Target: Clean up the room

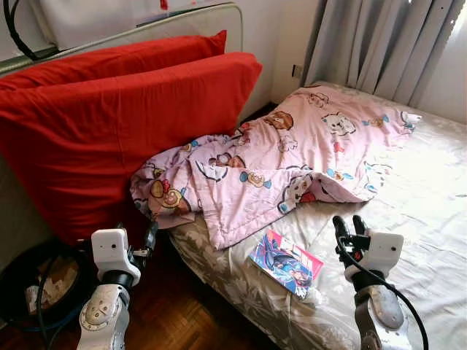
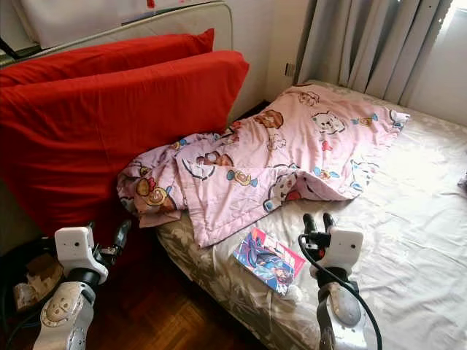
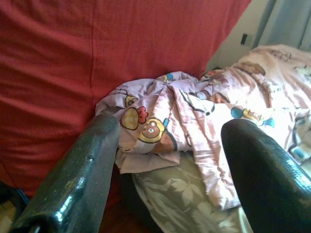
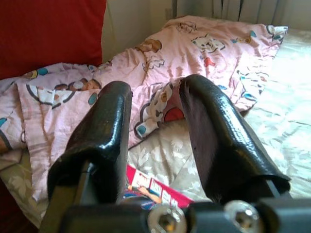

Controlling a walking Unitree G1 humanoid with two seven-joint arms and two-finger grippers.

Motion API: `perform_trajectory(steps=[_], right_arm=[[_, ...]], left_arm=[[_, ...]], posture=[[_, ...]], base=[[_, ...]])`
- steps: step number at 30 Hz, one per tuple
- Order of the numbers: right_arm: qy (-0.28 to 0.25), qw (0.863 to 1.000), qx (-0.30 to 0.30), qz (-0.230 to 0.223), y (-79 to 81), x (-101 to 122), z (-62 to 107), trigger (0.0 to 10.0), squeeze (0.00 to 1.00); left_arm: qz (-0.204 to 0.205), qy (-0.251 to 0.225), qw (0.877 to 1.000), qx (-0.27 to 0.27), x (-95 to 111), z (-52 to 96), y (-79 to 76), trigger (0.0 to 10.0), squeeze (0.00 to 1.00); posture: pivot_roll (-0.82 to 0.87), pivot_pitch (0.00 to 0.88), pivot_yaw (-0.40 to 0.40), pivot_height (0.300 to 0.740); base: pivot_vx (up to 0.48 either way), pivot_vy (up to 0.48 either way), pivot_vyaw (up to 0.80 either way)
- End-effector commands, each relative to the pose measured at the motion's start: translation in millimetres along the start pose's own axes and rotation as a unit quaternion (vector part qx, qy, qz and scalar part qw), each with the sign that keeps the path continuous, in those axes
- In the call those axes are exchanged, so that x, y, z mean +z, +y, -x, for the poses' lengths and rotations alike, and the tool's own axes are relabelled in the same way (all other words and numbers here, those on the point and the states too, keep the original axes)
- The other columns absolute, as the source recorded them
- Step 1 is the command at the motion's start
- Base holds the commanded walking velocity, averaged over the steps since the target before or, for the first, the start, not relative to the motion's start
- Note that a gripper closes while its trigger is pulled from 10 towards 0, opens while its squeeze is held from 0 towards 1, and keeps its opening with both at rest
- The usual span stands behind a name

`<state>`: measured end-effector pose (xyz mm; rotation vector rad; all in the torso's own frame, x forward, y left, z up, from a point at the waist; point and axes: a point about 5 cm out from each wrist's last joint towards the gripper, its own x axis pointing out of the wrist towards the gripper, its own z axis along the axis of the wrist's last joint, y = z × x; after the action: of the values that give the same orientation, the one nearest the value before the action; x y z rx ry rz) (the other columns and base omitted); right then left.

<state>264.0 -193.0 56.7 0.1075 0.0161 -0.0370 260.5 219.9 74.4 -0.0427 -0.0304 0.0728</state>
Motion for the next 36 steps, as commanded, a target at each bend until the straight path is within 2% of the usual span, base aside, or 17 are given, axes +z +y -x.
perform_trajectory(steps=[1, 9, 13, 21, 25, 27, 36], right_arm=[[0.006, 1.0, -0.007, -0.002, -1.4, -1.6, 1.5, 10.0, 0.0], [0.003, 1.0, -0.001, -0.002, 4.3, -1.3, 2.1, 10.0, 0.0], [-0.003, 1.0, -0.001, -0.005, 4.1, -0.9, 3.2, 10.0, 0.0], [0.0, 1.0, -0.008, -0.002, 1.5, 0.3, 1.5, 10.0, 0.0], [0.013, 1.0, 0.005, 0.0, 4.3, -0.7, -0.7, 10.0, 0.0], [0.011, 1.0, 0.009, 0.001, 5.4, -0.4, -0.3, 10.0, 0.0], [0.001, 1.0, 0.024, -0.008, 13.6, 5.1, -5.7, 10.0, 0.0]], left_arm=[[0.019, -0.011, 1.0, 0.007, 7.1, 0.0, 1.8, 10.0, 0.0], [0.023, -0.017, 1.0, 0.002, 10.9, -2.2, 2.7, 10.0, 0.0], [0.032, -0.017, 0.999, 0.001, 12.1, -3.8, 0.1, 10.0, 0.0], [0.023, -0.016, 0.999, -0.017, 13.6, -6.3, -8.5, 10.0, 0.0], [0.027, -0.017, 0.999, -0.014, 15.2, -6.7, -7.8, 10.0, 0.0], [0.029, -0.021, 0.999, -0.01, 17.9, -7.5, -7.6, 10.0, 0.0], [0.019, -0.018, 1.0, -0.01, 18.6, -4.0, -3.5, 10.0, 0.0]], posture=[[-0.06, 0.0, 0.028, 0.725], [-0.07, 0.0, 0.035, 0.676], [-0.07, 0.0, 0.036, 0.676], [-0.07, 0.0, 0.031, 0.676], [-0.07, 0.007, 0.021, 0.666], [-0.06, 0.035, 0.013, 0.646], [-0.06, 0.074, 0.005, 0.646]], base=[[0.0, 0.0, 0.0], [0.0, 0.0, 0.0], [0.0, 0.0, 0.0], [0.0, 0.0, 0.0], [0.0, 0.0, 0.0], [0.0, 0.0, 0.0], [0.0, 0.0, 0.0]])
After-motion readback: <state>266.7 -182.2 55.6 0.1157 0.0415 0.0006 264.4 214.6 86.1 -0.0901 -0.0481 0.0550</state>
